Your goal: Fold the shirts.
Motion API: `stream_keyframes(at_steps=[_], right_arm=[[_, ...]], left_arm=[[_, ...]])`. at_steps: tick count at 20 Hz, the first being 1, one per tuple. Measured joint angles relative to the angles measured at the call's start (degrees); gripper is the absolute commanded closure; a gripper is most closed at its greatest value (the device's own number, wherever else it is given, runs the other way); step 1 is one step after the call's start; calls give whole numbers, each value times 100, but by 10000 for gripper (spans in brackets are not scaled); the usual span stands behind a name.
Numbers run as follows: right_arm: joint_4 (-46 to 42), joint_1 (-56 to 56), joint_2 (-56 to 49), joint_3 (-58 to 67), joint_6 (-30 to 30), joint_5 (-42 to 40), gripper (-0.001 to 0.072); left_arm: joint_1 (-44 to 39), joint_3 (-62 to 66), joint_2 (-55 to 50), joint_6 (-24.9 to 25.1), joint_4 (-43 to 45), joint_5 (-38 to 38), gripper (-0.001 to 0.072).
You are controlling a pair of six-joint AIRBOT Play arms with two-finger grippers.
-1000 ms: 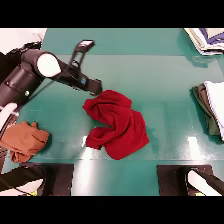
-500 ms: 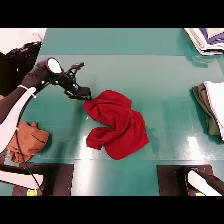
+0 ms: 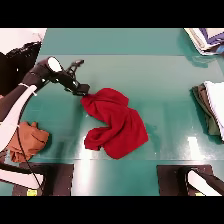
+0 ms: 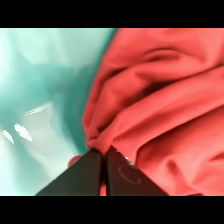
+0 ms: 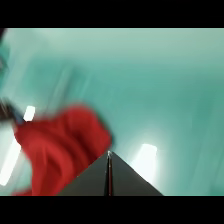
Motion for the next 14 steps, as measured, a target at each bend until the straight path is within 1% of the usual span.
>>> stream_keyframes(at_steps=[1,2,3,4,6,9,11,14], right_arm=[[-133,103,0,-358,7,11,688],[-275,247,-2,-791,24,2,624],[-378,389,-2,-1220,42,-61,371],[-448,551,-15,-1698,42,-203,251],[-452,863,-146,-2570,46,-540,253],[-114,1314,-605,-3501,2,-1084,265],[201,1626,-1008,-3827,-120,-1486,265],[542,2103,-1648,-3901,-221,-1954,265]], left_arm=[[0,136,157,2,227,20,683],[2,269,304,4,431,37,683],[2,385,431,4,575,48,683],[2,490,549,7,680,68,683],[2,619,699,7,831,74,683],[2,708,804,2,935,37,683],[2,737,841,-31,968,24,683],[2,754,861,-76,997,-13,683]])
